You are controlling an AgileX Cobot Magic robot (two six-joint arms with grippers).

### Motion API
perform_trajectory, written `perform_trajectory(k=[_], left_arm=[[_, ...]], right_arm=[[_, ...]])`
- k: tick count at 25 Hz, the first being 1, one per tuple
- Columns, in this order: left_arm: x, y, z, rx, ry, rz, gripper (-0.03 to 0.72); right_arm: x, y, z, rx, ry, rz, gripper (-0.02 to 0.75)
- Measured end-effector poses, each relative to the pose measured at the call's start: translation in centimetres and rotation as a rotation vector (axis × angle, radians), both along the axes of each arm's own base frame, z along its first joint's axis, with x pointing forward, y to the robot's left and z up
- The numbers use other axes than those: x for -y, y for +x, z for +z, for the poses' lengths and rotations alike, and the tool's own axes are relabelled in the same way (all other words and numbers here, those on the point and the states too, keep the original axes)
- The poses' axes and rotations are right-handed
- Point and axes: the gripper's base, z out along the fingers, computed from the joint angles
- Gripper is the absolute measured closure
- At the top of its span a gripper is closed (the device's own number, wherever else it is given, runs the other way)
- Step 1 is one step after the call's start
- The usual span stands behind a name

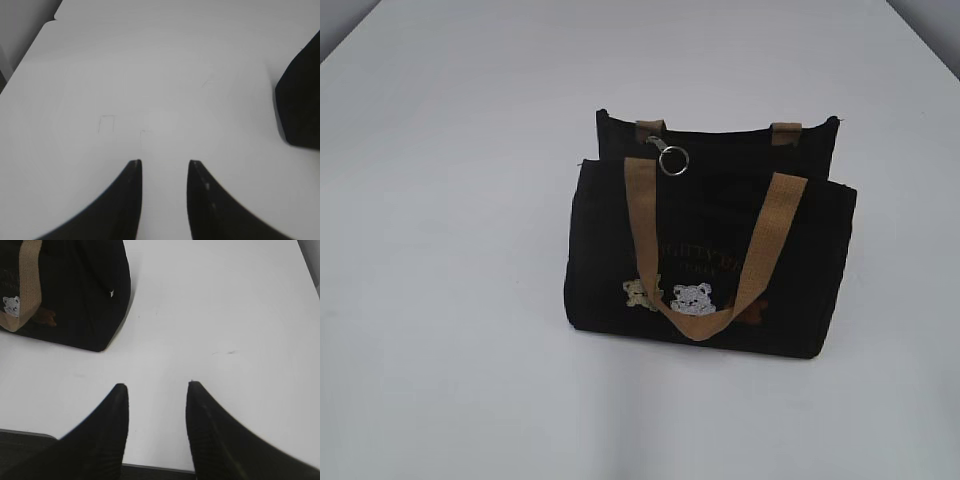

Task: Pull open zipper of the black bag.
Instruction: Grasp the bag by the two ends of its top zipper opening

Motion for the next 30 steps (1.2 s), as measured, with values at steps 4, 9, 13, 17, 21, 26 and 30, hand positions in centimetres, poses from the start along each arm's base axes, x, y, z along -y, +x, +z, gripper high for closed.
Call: perform_trajectory(k=[4,9,13,17,21,26,30], left_arm=[[0.0,0.0,0.0,0.000,0.000,0.000,0.453],[0.0,0.0,0.0,0.000,0.000,0.000,0.453],[0.0,0.0,0.0,0.000,0.000,0.000,0.453],[0.0,0.0,0.0,0.000,0.000,0.000,0.452],[0.3,0.1,0.1,-0.004,-0.024,-0.030,0.452],[3.0,4.3,2.9,0.102,-0.005,-0.346,0.450],[4.7,12.5,3.5,0.151,0.009,-0.556,0.437]], right_arm=[[0.0,0.0,0.0,0.000,0.000,0.000,0.429],[0.0,0.0,0.0,0.000,0.000,0.000,0.429],[0.0,0.0,0.0,0.000,0.000,0.000,0.429],[0.0,0.0,0.0,0.000,0.000,0.000,0.429],[0.0,0.0,0.0,0.000,0.000,0.000,0.429],[0.0,0.0,0.0,0.000,0.000,0.000,0.429],[0.0,0.0,0.0,0.000,0.000,0.000,0.429]])
